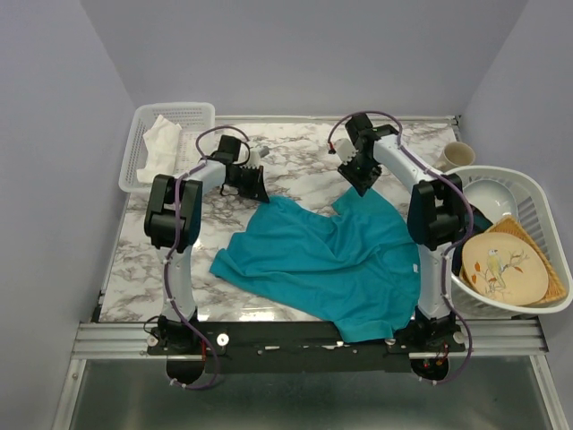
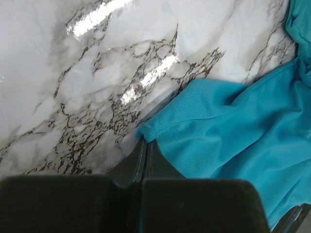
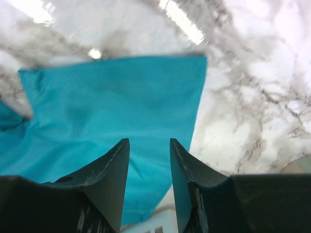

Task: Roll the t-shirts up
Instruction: Flatten out the T-shirt at the center of the board.

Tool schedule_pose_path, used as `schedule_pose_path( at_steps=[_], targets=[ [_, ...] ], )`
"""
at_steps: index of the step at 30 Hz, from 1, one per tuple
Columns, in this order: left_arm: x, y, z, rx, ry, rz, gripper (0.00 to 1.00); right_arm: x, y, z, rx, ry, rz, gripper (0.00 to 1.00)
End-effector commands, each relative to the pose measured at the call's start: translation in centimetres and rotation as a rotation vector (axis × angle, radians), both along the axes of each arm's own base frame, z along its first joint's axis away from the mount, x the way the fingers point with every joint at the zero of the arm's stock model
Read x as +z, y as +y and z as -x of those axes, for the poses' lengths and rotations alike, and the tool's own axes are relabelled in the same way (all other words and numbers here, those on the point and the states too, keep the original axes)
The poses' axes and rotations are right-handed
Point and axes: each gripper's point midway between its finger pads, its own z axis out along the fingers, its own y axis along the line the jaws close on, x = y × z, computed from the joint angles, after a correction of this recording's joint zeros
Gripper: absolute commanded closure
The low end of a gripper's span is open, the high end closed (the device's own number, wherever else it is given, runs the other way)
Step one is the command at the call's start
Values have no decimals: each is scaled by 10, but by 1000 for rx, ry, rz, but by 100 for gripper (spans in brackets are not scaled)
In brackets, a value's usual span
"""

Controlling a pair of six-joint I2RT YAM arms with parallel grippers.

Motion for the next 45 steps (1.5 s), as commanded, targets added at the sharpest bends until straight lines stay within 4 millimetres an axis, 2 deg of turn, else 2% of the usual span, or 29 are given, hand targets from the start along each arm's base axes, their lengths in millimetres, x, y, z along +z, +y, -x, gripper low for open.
schedule_pose_path(
  at_steps=[1, 2, 4, 5, 6, 12, 17, 18, 19, 24, 29, 30, 36, 40, 45],
  targets=[
    [18, 15, 24, -24, -21, -83, 100, -11, -9, -47, -91, -81, 3, 51],
    [15, 21, 34, -41, -17, -107, 100, -13, -12, -51, -102, -80, -1, 50],
    [24, 26, 53, -65, 3, -121, 100, -14, -10, -62, -105, -92, -12, 50],
    [19, 29, 65, -74, 26, -132, 100, -24, -9, -63, -103, -74, -14, 50],
    [27, 31, 71, -76, 14, -134, 100, -28, -8, -65, -97, -67, -13, 50],
    [25, 37, 98, -115, 37, -170, 100, -43, 2, -77, -77, -52, -53, 50],
    [26, 39, 95, -126, 28, -197, 100, -46, 14, -78, -56, -10, -119, 51],
    [26, 39, 95, -130, 32, -202, 100, -40, 17, -83, -54, -26, -124, 52],
    [26, 39, 94, -133, 29, -204, 100, -46, 16, -79, -53, 4, -118, 53],
    [30, 41, 91, -139, 13, -220, 100, -45, 16, -81, -58, 10, -117, 57],
    [32, 43, 93, -141, 4, -230, 100, -42, 24, -72, -18, 65, -157, 61],
    [33, 44, 93, -141, -1, -234, 100, -48, 23, -69, -30, 87, -150, 61],
    [39, 46, 91, -137, -23, -245, 100, -51, 11, -63, -52, 103, -91, 57],
    [42, 46, 93, -136, -32, -241, 100, -49, 1, -66, -81, 76, -36, 56],
    [43, 47, 100, -139, -29, -232, 100, -48, 0, -68, -94, 72, -29, 56]
  ],
)
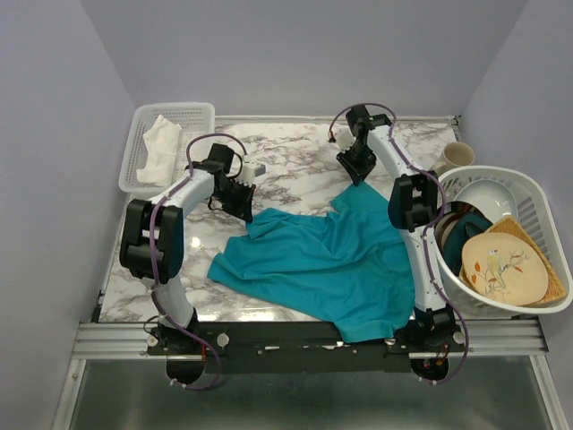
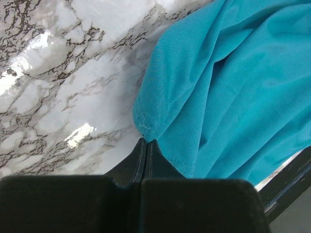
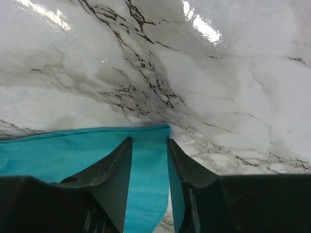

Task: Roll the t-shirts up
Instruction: Flatten out the T-shirt at the center of the board.

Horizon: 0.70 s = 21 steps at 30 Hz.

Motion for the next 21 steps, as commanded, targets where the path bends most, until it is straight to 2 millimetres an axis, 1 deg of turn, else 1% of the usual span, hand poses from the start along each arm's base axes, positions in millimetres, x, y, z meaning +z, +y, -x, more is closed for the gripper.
schedule_pose_path(
  at_steps=[1, 2, 5, 6, 8, 9, 12, 13, 14, 17, 18, 19, 21],
  targets=[
    [11, 4, 8, -14, -28, -9, 100, -3, -8, 1, -30, 10, 45, 56],
    [10, 4, 10, -22, -28, -10, 100, 0, -12, -1, -36, -5, 71, 56],
    [10, 6, 13, -26, -31, -18, 100, 1, -12, -4, -36, -16, 65, 55],
    [10, 6, 13, -29, -28, -19, 100, -2, -11, -4, -34, -9, 66, 56],
    [11, 6, 13, -30, -29, -20, 100, -2, -10, -3, -24, -2, 63, 60],
    [13, 6, 11, -31, -36, -20, 100, -3, -9, -3, -17, 1, 62, 64],
    [14, 5, 8, -35, -43, -20, 100, -1, -9, -2, 5, 7, 62, 66],
    [14, 5, 7, -33, -44, -19, 100, -4, -10, 1, 13, 23, 69, 66],
    [15, 5, 5, -32, -48, -18, 100, -4, -6, 3, 23, 34, 45, 66],
    [19, 4, 2, -32, -57, -14, 100, -6, -5, 11, 42, 73, 37, 66],
    [20, 4, 0, -32, -63, -15, 100, -7, -6, 14, 44, 84, 36, 68],
    [22, 4, -1, -33, -67, -15, 100, -8, -6, 20, 62, 113, 37, 70],
    [24, 4, -2, -38, -76, -19, 100, -12, -7, 27, 72, 146, 50, 71]
  ],
)
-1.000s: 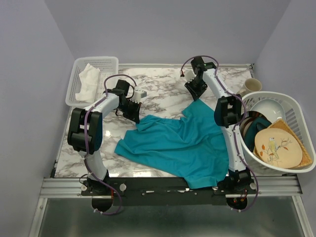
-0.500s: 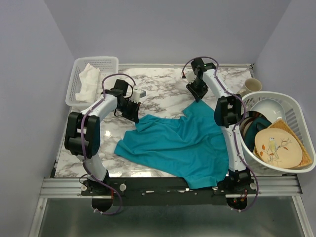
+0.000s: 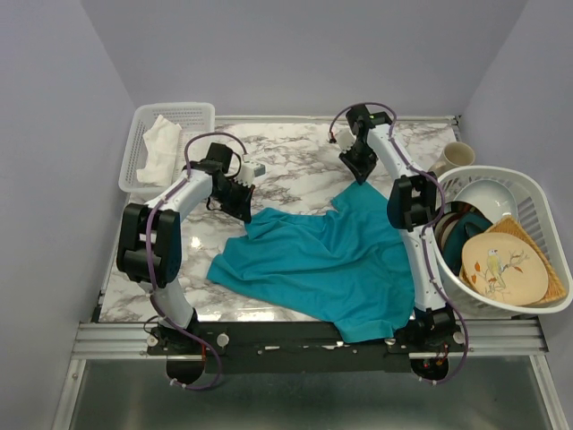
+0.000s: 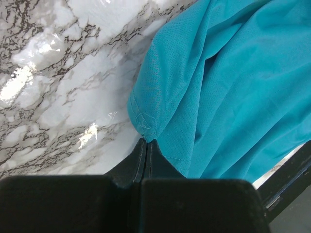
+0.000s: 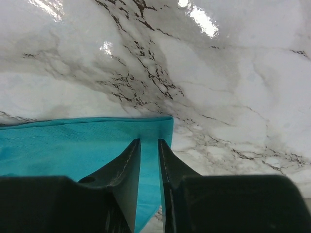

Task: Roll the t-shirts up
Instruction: Flatten out the T-shirt at the center of the board.

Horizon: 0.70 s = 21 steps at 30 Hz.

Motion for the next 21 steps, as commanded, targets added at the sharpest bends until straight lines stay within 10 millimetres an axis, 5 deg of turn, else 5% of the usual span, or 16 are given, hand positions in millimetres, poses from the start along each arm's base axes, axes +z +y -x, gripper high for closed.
schedule_pose_path(
  at_steps=[1, 5, 12, 16, 17, 19, 21],
  targets=[
    [15, 2, -10, -8, -57, -16, 100, -18, -2, 32, 70, 161, 33, 69],
    [21, 2, -11, -9, -80, -11, 100, -23, -3, 45, 121, 204, 112, 69],
    [25, 0, -15, -11, -110, -2, 100, -20, -2, 42, 127, 155, 103, 99],
    [37, 3, -20, -8, -145, -16, 100, 13, -3, 5, 90, -106, 82, 99],
    [41, 7, -22, -2, -160, -27, 100, 47, -2, -3, 81, -194, 50, 100],
    [55, 11, -26, 12, -197, -24, 100, 75, 6, -13, 76, -286, -19, 100],
    [65, 19, -25, 29, -204, -18, 100, 93, 13, -2, 111, -311, -74, 100]
  ],
)
